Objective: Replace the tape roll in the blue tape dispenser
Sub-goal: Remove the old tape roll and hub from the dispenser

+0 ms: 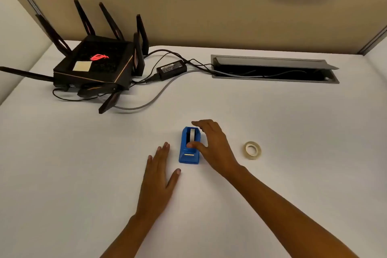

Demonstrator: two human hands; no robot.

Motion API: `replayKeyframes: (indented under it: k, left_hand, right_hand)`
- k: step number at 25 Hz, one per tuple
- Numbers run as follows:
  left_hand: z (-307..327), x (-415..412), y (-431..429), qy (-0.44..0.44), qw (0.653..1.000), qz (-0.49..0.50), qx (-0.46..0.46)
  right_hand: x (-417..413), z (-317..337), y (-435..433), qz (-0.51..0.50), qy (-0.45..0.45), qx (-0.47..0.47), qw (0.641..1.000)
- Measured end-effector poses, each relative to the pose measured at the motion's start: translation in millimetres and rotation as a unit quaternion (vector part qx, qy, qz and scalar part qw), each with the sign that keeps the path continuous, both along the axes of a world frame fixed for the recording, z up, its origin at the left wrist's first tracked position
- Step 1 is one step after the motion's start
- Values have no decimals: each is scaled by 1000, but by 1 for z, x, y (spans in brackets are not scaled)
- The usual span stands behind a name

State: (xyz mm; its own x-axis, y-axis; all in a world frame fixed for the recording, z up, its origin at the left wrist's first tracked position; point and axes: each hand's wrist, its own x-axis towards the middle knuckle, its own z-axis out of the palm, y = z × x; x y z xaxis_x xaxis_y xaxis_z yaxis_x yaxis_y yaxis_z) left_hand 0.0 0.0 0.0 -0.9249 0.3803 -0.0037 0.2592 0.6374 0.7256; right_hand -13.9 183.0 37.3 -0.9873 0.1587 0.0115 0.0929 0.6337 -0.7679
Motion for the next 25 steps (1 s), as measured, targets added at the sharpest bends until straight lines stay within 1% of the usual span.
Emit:
replayKeyframes:
  k: [2, 6, 8, 11, 14, 20, 25]
  left_hand:
    - [3, -13, 4, -34, 997, -19, 63]
    - [14, -37, 14, -95, 989, -30, 113]
    - [15, -47, 16, -114, 985, -46, 124]
    - [16, -59, 20, -137, 981, -100, 92]
    - [15, -67, 25, -134, 980, -128, 72]
    - [12, -69, 23, -146, 981, -109, 73]
    - [13, -69, 23, -141, 981, -109, 79]
  right_hand:
    - [-7, -2, 2, 16, 5, 31, 999]
    - [-11, -1, 2, 15, 0, 81, 997]
    - [-16, 0, 3, 20, -4, 120, 993]
    - [-18, 2, 1, 28, -6, 153, 988]
    - [-19, 4, 0, 23, -4, 152, 988]
    - [-20, 5, -1, 17, 1, 123, 992]
    - [-23, 5, -3, -23, 11, 78, 997]
